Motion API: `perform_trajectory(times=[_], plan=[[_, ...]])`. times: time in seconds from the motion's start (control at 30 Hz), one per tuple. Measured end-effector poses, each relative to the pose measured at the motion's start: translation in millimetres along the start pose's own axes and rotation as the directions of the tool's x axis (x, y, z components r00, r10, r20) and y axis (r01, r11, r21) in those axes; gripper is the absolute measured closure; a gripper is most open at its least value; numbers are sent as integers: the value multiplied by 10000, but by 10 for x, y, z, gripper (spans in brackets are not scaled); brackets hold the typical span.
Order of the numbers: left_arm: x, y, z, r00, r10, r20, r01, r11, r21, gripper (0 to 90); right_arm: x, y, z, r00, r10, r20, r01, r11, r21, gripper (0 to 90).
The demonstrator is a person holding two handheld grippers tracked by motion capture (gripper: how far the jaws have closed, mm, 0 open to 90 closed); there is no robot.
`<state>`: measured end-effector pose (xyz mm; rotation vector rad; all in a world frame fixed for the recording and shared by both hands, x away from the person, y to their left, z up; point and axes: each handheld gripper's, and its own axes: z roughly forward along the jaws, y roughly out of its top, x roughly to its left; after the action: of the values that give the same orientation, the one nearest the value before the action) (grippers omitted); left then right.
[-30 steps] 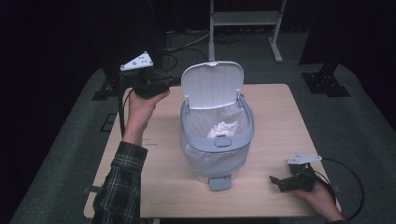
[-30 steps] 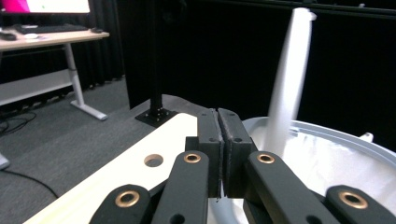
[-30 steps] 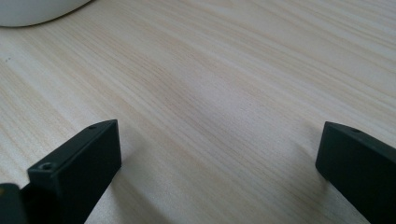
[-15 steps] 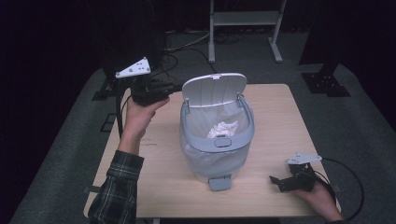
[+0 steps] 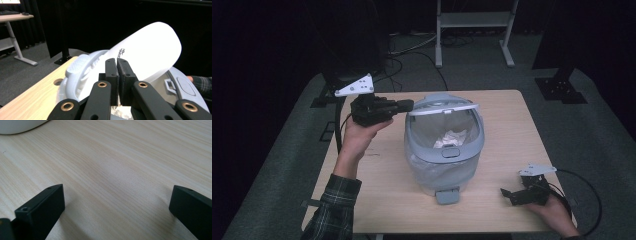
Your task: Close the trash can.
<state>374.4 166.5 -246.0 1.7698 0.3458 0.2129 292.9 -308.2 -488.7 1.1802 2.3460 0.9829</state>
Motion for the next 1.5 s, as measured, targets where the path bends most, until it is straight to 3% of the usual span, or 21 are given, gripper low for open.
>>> perform_trajectory(times=[0.23,0.67,1.0,1.5], plan=[[-132,-34,17,9994,145,328,-153,9996,255,879,0,0,0,10000,1,-1,-1,10000,-1,0],[-411,-47,232,9948,204,994,-319,9928,1155,875,0,0,0,10000,0,2,0,10000,-2,0],[-599,11,423,9920,491,1165,-699,9808,1822,875,0,0,0,10000,7,2,-7,10000,-2,0],[-768,62,630,9888,615,1358,-927,9671,2370,875,0,0,0,10000,5,1,-5,10000,-1,0]])
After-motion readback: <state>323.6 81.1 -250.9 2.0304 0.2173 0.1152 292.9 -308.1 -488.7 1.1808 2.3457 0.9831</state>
